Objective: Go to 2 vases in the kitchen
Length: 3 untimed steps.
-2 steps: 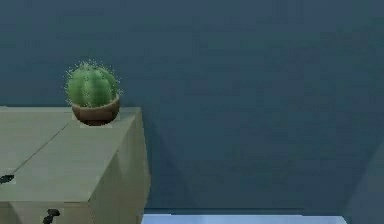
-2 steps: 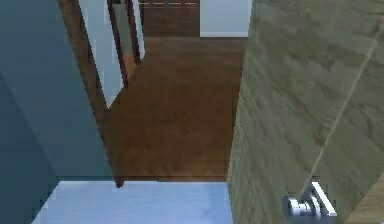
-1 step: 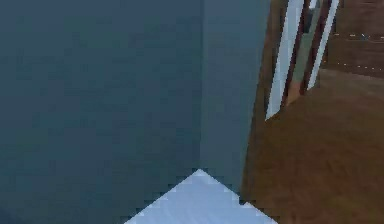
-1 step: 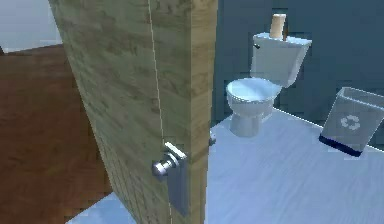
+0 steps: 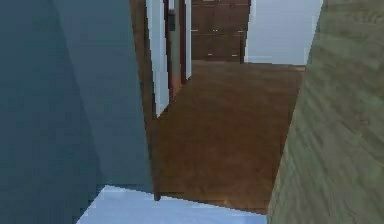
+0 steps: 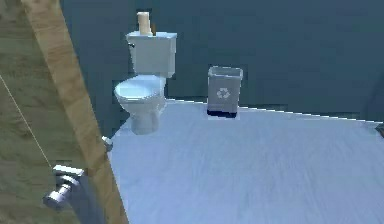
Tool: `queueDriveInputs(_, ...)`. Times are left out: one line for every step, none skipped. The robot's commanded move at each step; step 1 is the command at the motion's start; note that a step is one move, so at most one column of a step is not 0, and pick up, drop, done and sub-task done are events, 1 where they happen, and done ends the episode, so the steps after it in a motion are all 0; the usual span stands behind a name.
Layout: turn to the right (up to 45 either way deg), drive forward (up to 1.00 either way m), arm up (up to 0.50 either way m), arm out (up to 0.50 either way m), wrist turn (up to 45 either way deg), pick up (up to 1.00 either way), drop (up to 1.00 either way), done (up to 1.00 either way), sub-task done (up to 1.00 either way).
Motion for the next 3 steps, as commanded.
queueDriveInputs(0.0, 0.8, 0.0, 0.0, 0.0, 0.0, 0.0, 0.0, 0.0)
queueDriveInputs(9.0, 0.0, 0.0, 0.0, 0.0, 0.0, 0.0, 0.0, 0.0)
queueDriveInputs(0.0, 0.2, 0.0, 0.0, 0.0, 0.0, 0.0, 0.0, 0.0)
